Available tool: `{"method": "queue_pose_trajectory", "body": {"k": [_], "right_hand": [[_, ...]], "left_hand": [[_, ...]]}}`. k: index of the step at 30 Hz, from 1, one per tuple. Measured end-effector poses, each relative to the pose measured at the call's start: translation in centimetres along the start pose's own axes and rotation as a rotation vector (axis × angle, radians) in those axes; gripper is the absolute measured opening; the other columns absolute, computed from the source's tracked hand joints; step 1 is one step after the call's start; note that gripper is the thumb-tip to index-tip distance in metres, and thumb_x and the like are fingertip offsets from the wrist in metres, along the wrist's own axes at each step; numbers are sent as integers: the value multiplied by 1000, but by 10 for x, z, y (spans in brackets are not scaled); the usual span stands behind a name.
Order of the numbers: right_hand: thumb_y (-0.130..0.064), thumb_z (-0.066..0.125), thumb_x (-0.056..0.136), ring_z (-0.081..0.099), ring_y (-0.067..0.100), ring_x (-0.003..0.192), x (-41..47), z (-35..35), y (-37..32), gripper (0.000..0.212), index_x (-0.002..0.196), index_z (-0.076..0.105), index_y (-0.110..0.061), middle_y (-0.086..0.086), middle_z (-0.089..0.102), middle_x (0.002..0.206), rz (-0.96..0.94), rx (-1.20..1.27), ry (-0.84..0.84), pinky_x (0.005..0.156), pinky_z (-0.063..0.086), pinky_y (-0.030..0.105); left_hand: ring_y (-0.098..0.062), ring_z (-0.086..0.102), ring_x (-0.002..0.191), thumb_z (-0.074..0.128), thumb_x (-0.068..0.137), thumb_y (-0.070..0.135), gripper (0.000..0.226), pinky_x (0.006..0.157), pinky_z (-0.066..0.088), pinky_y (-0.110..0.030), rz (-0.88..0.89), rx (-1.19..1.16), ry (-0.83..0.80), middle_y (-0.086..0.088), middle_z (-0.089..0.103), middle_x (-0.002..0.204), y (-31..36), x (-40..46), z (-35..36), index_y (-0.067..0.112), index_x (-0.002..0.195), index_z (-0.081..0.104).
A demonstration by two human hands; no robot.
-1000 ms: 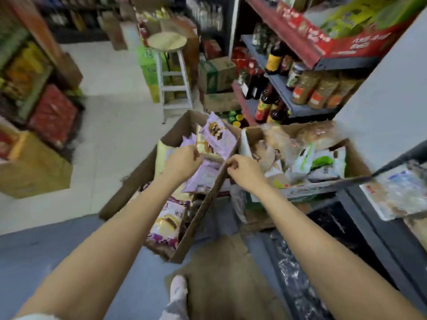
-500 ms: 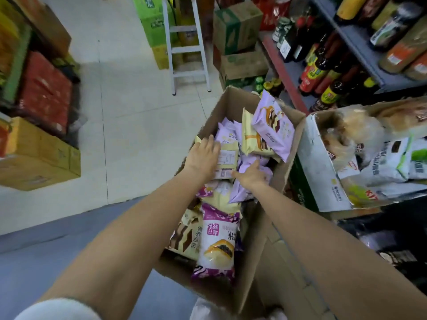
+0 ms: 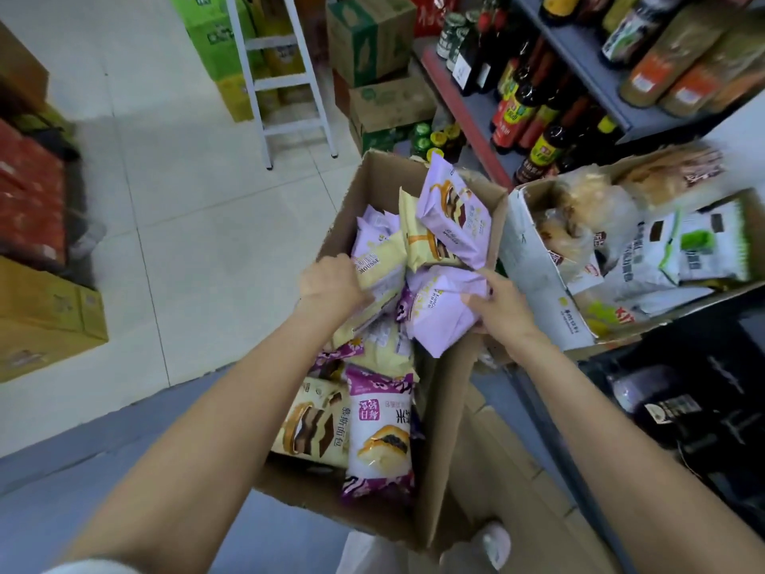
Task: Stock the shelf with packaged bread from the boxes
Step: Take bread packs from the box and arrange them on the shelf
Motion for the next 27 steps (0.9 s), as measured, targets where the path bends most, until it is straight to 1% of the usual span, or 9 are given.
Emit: {"method": "queue_pose_trajectory", "body": {"k": [2,4,7,11,14,18,20,22,27], "right_hand": [[-26,62,76,61,33,104,-17,-17,-12,34,109,57,-21,14,64,113,-35,196,-11,90,50,51],[-10,60,87,62,27,93,-33,-28,-33,24,109,56,-16,15,63,108,-83,333,-40,82,51,40],[0,54,91,64,25,89,-55,-57,-68,26,116,56,-9,13,66,105,-226,420,7,82,52,42],[-13,59,91,63,-1,75,-84,-100,-107,19,109,59,-18,-12,66,90,-343,568,137,77,48,34],[-19,53,80,55,7,118,-104,-139,-130,46,126,53,-16,-3,59,127,-470,606,109,93,43,28],[-27,58,69,25,15,142,-134,-207,-131,91,149,17,-36,-6,22,154,-660,80,65,111,34,46],[-35,62,65,32,20,138,-150,-250,-124,97,149,13,-35,-4,26,153,-707,-108,239,107,38,47],[-44,65,59,48,19,125,-175,-302,-122,92,144,31,-32,-5,47,140,-706,-144,520,99,43,36],[-27,75,70,58,-7,95,-240,-421,-97,56,121,52,-28,-18,62,111,-720,98,821,84,47,21]], "left_hand": [[-33,60,108,64,79,55,61,79,44,-33,-61,-160,44,-14,62,115,-7,-20,-16,6,115,54],[-35,61,105,63,78,56,61,75,44,-34,-88,-230,134,-16,63,112,-5,-39,-39,5,110,55],[-38,61,102,62,78,56,59,73,45,-36,-54,-275,291,-18,65,108,17,-71,-78,5,107,53],[-40,62,98,57,80,58,56,70,41,-35,17,-421,430,-18,66,105,63,-110,-125,7,103,54],[-40,60,98,54,79,60,57,70,39,-34,28,-673,408,-18,65,104,99,-134,-153,6,95,57],[-39,60,95,55,77,63,59,68,39,-33,168,-812,437,-19,66,98,155,-168,-200,5,88,58],[-37,61,91,56,77,61,56,66,41,-32,263,-805,456,-17,65,91,191,-191,-222,5,82,56],[-34,60,85,58,78,59,52,65,41,-31,362,-794,452,-13,61,83,236,-220,-237,7,80,55],[-36,62,98,58,73,66,63,69,43,-34,540,-777,456,-16,67,102,345,-282,-255,8,99,64]]}}
Point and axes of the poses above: each hand's wrist, its own x-axis towards the middle knuckle, its own z-axis out of the palm, y = z × x, the point moved 7 cm from there along x, towards the middle knuckle
